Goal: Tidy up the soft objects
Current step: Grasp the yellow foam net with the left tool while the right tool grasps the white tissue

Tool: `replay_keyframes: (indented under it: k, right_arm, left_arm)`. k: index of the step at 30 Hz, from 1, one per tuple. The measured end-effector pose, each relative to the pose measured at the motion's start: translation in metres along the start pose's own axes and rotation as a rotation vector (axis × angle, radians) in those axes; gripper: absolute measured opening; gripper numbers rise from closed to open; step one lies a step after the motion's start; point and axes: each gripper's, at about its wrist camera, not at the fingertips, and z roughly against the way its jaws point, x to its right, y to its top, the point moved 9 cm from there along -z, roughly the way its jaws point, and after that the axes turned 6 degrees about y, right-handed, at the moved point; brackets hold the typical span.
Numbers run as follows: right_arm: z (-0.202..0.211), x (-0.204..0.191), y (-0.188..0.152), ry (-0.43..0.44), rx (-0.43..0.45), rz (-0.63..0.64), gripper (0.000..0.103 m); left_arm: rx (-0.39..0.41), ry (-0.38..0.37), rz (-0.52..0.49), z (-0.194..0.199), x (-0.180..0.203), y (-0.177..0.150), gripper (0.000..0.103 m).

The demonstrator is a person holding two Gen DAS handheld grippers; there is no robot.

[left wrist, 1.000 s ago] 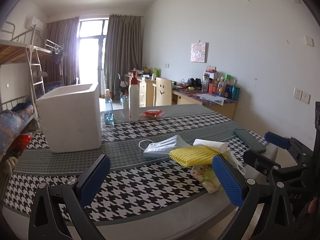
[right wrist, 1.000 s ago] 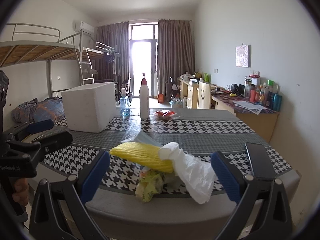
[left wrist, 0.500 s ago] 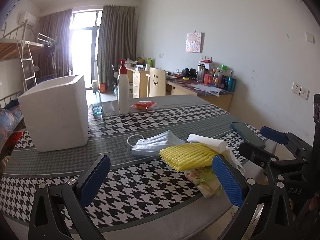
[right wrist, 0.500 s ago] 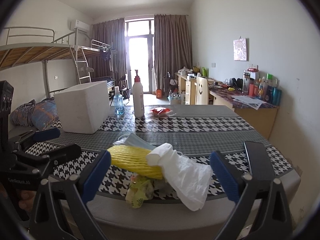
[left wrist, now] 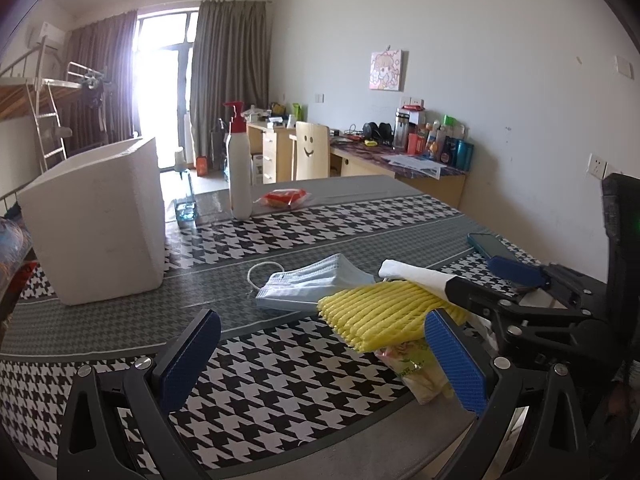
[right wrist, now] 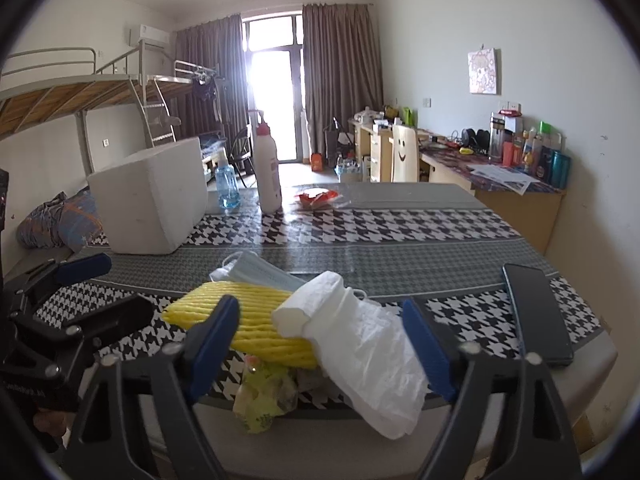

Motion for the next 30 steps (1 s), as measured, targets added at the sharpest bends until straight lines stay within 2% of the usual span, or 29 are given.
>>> replay_keyframes:
  k: [4, 7, 9, 11, 12, 14, 22, 26, 30]
  right_arm:
    - [-0.016, 0.008, -0.007, 0.021, -0.065, -0.038, 0.066]
    - [-0.018, 0.008, -0.009, 0.035, -0.074, -0.043, 0.051]
    - [-0.02, 0.009, -0.01, 0.054, -0.092, -0.056, 0.044]
    - [-0.022, 0.01, -0.012, 0.062, -0.104, -0.06, 0.032]
    - [-0.022, 0.011, -0.013, 0.064, -0.112, -0.06, 0.032]
    - [-0.018, 0.011, -0.012, 0.064, -0.11, -0.061, 0.023]
    - [-0.012, 0.016, -0.012, 0.05, -0.095, -0.052, 0.02]
    - [-0.013, 0.02, -0.012, 0.042, -0.09, -0.052, 0.02]
    - [-0.015, 0.02, -0.013, 0.038, -0.094, -0.052, 0.02]
  left_arm:
    - [-0.015, -0.021, -0.007, -0.006, 0.006, -0.001, 0.102]
    - [-0.032, -0.066, -0.02, -0.009, 0.016, -0.003, 0.102]
    - [-0.033, -0.076, -0.033, -0.011, 0.021, -0.003, 0.102]
    - [-0.039, -0.085, -0.03, -0.012, 0.023, -0.003, 0.102]
    - [-0.044, -0.092, -0.027, -0.014, 0.024, -0.004, 0.102]
    - [-0.059, -0.109, -0.021, -0.018, 0.026, -0.005, 0.102]
    - [-0.126, -0.156, 0.005, -0.031, 0.035, -0.016, 0.1]
    - [-0.174, -0.184, 0.04, -0.037, 0.035, -0.023, 0.088]
    - [-0.199, -0.202, 0.064, -0.04, 0.035, -0.026, 0.072]
